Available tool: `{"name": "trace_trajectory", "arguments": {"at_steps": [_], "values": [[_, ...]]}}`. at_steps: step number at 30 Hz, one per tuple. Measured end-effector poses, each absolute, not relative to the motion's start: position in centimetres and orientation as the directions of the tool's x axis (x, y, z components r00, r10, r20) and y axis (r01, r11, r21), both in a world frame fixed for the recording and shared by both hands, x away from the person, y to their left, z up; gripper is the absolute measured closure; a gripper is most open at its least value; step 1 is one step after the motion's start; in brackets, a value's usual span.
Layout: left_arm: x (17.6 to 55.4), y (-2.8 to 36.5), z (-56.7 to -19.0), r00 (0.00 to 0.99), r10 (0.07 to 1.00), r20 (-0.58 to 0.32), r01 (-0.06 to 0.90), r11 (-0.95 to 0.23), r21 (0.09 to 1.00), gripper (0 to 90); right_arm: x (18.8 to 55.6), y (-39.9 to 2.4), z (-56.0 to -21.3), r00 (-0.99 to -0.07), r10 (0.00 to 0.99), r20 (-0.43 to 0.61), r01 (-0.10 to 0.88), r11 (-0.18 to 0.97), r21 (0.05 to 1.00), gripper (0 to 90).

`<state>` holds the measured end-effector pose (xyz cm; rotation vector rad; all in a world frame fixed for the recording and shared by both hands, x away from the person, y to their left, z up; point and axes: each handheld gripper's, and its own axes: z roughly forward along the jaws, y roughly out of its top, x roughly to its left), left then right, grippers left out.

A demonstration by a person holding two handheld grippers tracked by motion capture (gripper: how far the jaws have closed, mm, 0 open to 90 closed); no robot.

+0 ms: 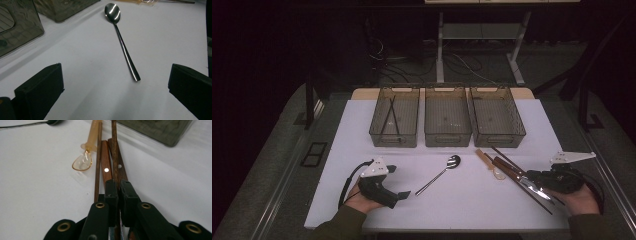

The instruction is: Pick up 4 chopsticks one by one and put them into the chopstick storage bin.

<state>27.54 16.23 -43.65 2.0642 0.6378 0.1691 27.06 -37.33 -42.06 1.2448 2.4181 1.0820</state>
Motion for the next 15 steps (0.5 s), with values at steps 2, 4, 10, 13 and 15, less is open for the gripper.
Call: {"name": "trace_trajectory", "arguments": {"at_steps": [2, 4, 10, 13, 15], "values": [[27.6, 16.3, -43.8, 0.855, 0.502, -0.131, 0.377, -0.427, 0.822, 0.0, 27.0, -37.4, -41.8, -0.625, 0.767, 0.143, 0.609, 0.366, 0.704, 85.2], [27.6, 16.3, -43.8, 0.858, 0.498, -0.127, 0.371, -0.43, 0.823, 0.0, 27.0, -37.4, -41.6, -0.632, 0.761, 0.147, 0.6, 0.361, 0.714, 85.2], [27.4, 16.2, -43.9, 0.863, 0.485, -0.14, 0.369, -0.417, 0.83, 0.0, 26.8, -36.9, -40.9, -0.655, 0.741, 0.152, 0.576, 0.359, 0.734, 85.2], [27.4, 16.2, -44.0, 0.862, 0.485, -0.144, 0.373, -0.417, 0.829, 0.0, 26.9, -36.6, -40.6, -0.665, 0.73, 0.156, 0.566, 0.357, 0.743, 85.2], [27.4, 16.2, -44.0, 0.863, 0.486, -0.142, 0.371, -0.416, 0.83, 0.0, 27.0, -36.5, -40.4, -0.67, 0.725, 0.158, 0.561, 0.355, 0.748, 85.2]]}}
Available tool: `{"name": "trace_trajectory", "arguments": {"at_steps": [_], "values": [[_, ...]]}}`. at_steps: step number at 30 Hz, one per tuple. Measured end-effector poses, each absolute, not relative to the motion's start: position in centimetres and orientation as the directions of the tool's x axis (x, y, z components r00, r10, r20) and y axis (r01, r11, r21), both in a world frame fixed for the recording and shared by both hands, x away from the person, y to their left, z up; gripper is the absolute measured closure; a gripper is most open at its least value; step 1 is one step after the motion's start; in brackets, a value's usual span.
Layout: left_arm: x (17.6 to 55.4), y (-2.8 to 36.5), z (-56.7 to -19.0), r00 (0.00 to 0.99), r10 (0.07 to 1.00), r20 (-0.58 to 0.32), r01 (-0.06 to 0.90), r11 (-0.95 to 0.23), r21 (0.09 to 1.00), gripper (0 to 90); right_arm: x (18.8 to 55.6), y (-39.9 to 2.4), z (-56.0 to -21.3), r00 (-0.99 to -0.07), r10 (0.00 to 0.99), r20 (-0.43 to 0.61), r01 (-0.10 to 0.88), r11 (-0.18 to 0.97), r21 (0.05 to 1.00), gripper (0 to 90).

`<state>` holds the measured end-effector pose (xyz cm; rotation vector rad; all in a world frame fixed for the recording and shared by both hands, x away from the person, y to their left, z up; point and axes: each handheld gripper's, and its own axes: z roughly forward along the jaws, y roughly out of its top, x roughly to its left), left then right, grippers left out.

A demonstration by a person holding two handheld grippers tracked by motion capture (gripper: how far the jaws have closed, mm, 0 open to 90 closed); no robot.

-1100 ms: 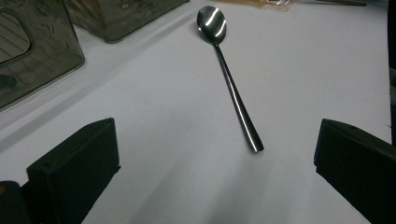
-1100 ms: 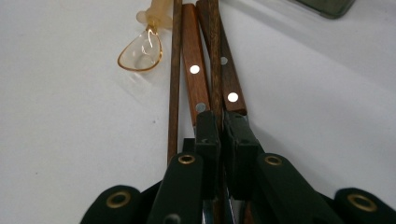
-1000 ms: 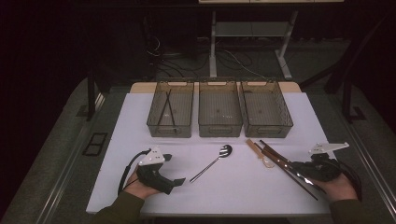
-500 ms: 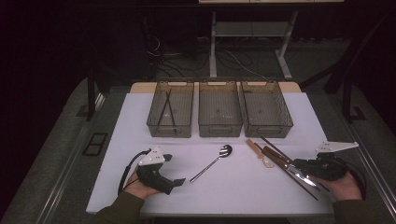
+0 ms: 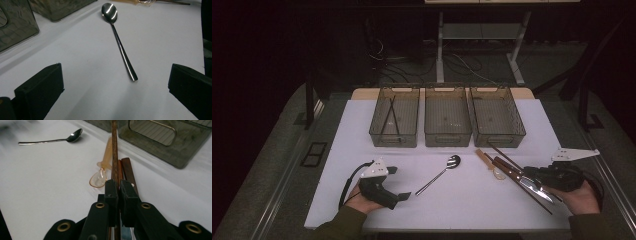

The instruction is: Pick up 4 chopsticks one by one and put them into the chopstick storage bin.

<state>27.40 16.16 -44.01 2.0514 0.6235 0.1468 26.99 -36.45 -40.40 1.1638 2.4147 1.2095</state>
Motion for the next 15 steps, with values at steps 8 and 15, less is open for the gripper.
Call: {"name": "trace_trajectory", "arguments": {"at_steps": [8, 15], "values": [[27.3, 16.1, -43.8, 0.868, 0.479, -0.13, 0.357, -0.422, 0.833, 0.0, 27.4, -35.5, -39.6, -0.695, 0.695, 0.183, 0.543, 0.341, 0.767, 85.2], [27.4, 16.2, -43.8, 0.865, 0.483, -0.134, 0.36, -0.412, 0.837, 0.0, 28.4, -33.7, -39.0, -0.719, 0.669, 0.188, 0.525, 0.346, 0.777, 85.2]]}}
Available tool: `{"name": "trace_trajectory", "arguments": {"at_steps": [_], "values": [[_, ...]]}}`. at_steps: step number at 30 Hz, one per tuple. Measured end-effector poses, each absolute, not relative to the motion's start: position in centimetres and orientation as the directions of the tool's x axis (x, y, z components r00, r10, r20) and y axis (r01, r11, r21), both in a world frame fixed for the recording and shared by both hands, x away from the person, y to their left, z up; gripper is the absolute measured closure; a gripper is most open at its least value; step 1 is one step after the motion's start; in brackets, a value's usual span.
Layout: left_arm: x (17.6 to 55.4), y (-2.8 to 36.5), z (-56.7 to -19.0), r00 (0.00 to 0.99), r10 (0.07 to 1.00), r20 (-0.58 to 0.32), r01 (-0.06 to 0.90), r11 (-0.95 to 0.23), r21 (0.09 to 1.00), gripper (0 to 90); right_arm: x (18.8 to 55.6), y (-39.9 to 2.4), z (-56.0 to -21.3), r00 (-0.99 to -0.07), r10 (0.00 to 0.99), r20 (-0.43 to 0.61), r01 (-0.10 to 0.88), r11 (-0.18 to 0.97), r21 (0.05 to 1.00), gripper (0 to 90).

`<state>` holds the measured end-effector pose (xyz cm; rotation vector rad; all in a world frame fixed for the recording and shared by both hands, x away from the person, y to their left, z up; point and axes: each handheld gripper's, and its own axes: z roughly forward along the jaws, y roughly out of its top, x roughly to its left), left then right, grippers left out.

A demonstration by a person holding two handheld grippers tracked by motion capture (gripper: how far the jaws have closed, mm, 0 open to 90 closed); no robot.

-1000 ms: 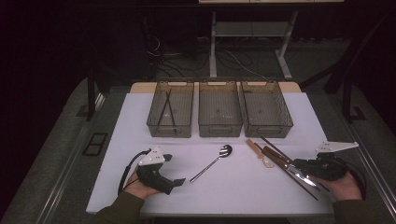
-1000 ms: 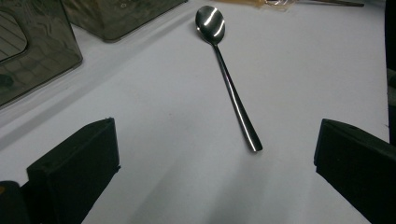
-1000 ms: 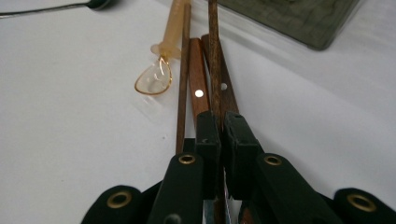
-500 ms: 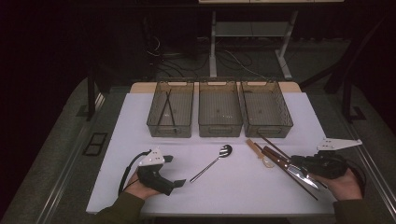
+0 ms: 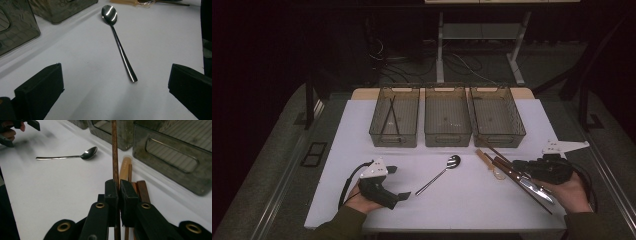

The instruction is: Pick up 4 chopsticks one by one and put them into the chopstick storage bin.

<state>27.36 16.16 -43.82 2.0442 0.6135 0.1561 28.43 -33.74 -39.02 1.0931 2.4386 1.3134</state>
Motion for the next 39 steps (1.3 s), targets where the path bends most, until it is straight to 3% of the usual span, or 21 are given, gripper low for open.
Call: {"name": "trace_trajectory", "arguments": {"at_steps": [24, 39], "values": [[27.2, 16.1, -43.7, 0.862, 0.486, -0.141, 0.361, -0.397, 0.844, 0.0, 30.8, -27.1, -38.1, -0.767, 0.616, 0.183, 0.485, 0.369, 0.793, 85.2], [27.2, 16.0, -43.7, 0.868, 0.477, -0.134, 0.353, -0.406, 0.843, 0.0, 33.3, -23.5, -37.2, -0.752, 0.636, 0.173, 0.497, 0.374, 0.783, 85.2]]}}
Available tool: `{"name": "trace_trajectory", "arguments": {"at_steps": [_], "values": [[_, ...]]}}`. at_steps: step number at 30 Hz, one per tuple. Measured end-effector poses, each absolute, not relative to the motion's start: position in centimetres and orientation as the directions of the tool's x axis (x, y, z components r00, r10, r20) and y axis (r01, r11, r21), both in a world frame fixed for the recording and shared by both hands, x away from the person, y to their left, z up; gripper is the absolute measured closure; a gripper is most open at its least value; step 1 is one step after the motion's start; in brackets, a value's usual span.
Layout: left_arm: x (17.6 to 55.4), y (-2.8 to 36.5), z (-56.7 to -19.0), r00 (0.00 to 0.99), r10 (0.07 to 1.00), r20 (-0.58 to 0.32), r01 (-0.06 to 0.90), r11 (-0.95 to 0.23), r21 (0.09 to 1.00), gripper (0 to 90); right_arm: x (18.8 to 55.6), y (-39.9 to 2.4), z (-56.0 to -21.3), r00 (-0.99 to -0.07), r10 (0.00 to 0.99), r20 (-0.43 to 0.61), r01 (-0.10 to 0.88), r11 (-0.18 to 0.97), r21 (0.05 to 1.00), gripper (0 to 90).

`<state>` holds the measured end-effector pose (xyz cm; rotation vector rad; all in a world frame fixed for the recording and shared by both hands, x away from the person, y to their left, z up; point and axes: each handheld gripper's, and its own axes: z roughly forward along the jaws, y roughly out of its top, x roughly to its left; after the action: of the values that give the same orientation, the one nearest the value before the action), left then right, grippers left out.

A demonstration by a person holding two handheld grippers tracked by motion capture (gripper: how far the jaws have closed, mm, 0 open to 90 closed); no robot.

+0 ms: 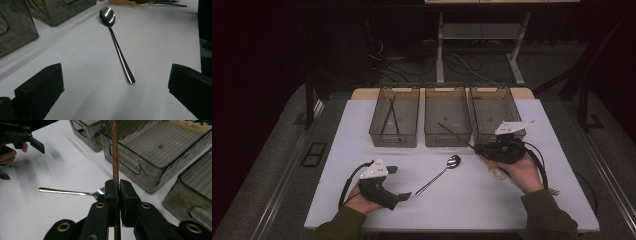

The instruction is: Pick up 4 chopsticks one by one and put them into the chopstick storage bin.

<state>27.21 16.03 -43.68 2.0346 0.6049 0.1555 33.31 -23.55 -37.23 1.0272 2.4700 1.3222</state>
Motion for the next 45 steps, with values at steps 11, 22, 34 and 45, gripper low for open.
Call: {"name": "trace_trajectory", "arguments": {"at_steps": [11, 22, 34, 45], "values": [[27.3, 16.0, -43.7, 0.871, 0.475, -0.125, 0.346, -0.413, 0.843, 0.0, 35.4, -20.6, -35.5, -0.754, 0.637, 0.16, 0.488, 0.381, 0.785, 85.1], [27.3, 16.0, -43.7, 0.874, 0.469, -0.13, 0.348, -0.415, 0.841, 0.0, 38.2, -16.7, -34.7, -0.743, 0.654, 0.143, 0.494, 0.392, 0.776, 85.2], [27.3, 15.9, -43.7, 0.87, 0.472, -0.139, 0.356, -0.408, 0.841, 0.0, 41.5, -13.2, -34.3, -0.72, 0.68, 0.137, 0.521, 0.4, 0.754, 85.1], [27.4, 15.9, -43.7, 0.875, 0.465, -0.13, 0.345, -0.414, 0.842, 0.0, 44.0, -10.0, -34.8, -0.704, 0.695, 0.144, 0.541, 0.395, 0.742, 85.2]]}}
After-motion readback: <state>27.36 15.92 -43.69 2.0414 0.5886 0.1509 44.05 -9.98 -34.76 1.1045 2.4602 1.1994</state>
